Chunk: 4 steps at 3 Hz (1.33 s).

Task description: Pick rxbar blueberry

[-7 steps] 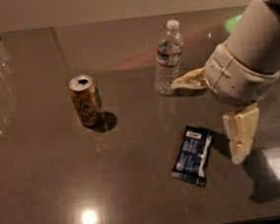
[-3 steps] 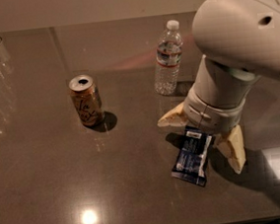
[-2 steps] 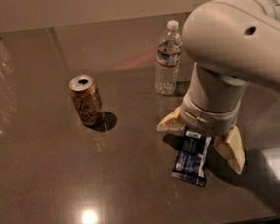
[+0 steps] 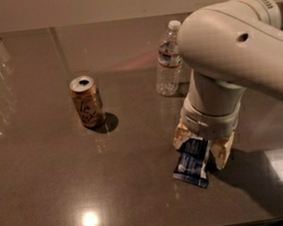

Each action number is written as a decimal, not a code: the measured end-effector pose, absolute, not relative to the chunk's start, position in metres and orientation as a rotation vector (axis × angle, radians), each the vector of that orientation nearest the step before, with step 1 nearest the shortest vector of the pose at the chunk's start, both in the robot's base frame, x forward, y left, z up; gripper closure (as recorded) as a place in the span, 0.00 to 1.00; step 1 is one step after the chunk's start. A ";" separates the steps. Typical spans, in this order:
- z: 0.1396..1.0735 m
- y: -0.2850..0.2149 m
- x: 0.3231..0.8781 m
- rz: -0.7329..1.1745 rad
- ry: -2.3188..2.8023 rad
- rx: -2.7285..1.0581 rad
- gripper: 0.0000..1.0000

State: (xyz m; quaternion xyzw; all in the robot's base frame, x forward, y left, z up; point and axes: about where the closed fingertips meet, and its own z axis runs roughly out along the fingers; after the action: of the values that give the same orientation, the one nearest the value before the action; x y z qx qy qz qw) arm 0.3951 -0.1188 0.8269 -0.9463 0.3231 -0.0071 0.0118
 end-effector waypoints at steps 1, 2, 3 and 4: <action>0.828 -0.121 0.396 -0.023 1.005 -2.957 0.64; 0.830 -0.121 0.396 -0.024 1.005 -2.957 0.88; 0.835 -0.127 0.397 -0.030 1.021 -2.954 1.00; 0.844 -0.130 0.398 -0.039 1.037 -2.941 1.00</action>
Offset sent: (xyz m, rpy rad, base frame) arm 0.0041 -0.0148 0.0074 -0.0191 0.0075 -0.0086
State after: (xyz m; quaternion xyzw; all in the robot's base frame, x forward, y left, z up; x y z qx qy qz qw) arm 0.3982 -0.1297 0.8442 -0.9429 0.3325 -0.0125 0.0116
